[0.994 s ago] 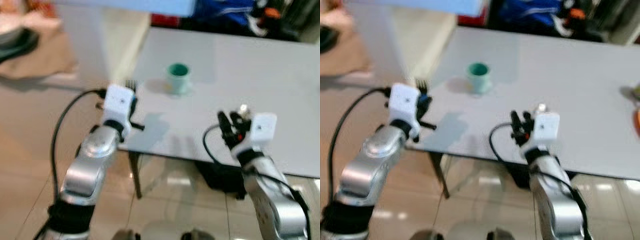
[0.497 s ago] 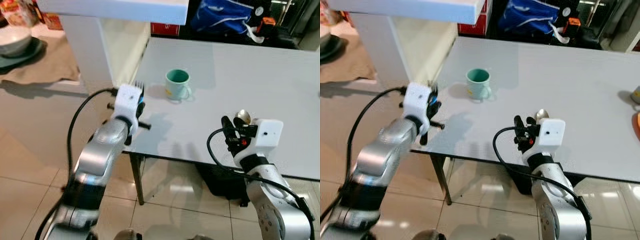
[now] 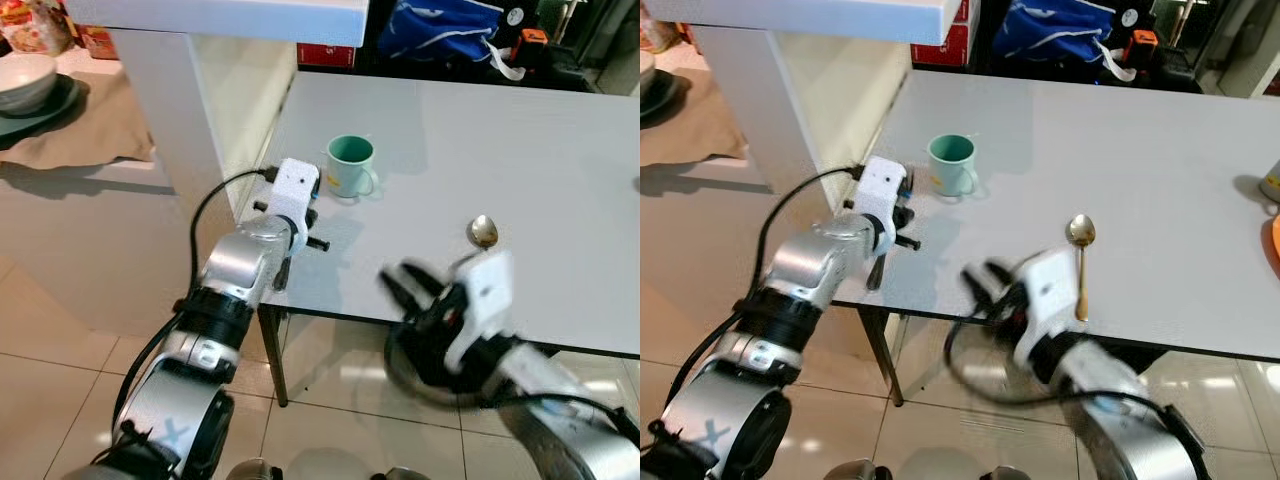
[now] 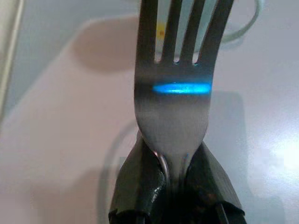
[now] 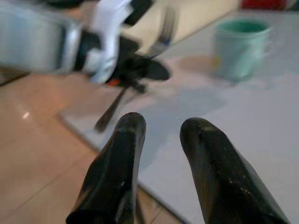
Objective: Setting the table
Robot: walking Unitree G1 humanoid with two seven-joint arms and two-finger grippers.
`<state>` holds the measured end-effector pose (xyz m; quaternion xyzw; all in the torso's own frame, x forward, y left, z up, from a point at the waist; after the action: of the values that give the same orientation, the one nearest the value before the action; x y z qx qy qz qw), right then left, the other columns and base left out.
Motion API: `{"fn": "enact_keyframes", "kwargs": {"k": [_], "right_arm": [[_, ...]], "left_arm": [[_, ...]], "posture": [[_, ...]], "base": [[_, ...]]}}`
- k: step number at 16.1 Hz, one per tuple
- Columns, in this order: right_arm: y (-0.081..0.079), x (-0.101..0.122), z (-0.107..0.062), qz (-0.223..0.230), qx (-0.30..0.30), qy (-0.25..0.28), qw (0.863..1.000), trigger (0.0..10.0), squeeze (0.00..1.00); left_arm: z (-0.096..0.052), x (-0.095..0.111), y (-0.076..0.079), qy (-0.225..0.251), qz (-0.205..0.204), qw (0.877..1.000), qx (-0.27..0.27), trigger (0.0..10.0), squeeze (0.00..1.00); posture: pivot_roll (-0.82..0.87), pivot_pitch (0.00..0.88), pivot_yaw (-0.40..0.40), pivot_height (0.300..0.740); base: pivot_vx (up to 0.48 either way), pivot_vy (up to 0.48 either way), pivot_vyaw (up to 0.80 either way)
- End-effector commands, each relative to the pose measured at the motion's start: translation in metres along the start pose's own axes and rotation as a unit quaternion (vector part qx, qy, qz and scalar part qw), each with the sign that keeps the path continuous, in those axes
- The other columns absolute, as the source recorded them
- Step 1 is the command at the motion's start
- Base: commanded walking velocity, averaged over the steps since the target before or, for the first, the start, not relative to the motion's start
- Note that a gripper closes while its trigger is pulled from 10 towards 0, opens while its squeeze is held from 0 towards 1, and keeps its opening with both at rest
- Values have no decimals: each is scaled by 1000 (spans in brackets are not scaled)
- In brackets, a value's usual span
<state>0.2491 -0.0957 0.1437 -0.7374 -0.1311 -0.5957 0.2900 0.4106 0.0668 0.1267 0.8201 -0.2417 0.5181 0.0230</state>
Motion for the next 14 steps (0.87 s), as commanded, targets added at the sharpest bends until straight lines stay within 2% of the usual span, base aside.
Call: {"fn": "enact_keyframes", "kwargs": {"k": [1, 4, 8, 14], "right_arm": [[-6, 1, -4, -7, 18, -9, 1000, 10000, 0], [-1, 1, -7, -20, 16, -20, 999, 10000, 0], [-2, 0, -6, -20, 20, -27, 999, 10000, 0], [-5, -2, -7, -12, 20, -29, 999, 10000, 0]], "left_arm": [[4, -2, -2, -7, -8, 1000, 3, 10000, 0], [13, -9, 2, -25, -26, 999, 2, 10000, 0], [20, -1, 10, -20, -24, 999, -6, 10000, 0], [24, 0, 4, -36, -21, 999, 6, 10000, 0]], "posture": [[-77, 82, 18, 740], [-77, 86, 8, 740], [-78, 90, 6, 740], [-84, 92, 20, 740]], "base": [[0, 0, 0], [0, 0, 0], [0, 0, 0], [0, 0, 0]]}}
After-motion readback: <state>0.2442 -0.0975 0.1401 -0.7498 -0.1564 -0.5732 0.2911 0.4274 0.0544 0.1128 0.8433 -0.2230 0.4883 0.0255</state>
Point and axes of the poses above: a point about 5 cm out from each wrist's last joint towards the gripper, its own z axis pointing out of the wrist towards the gripper, its own x axis along the axis of the wrist's last joint, y = z × x, the point moved 5 cm from there along z, pointing out of the wrist towards the gripper, and after that the axes turned 11 degrees about z, right-handed, at the moved point
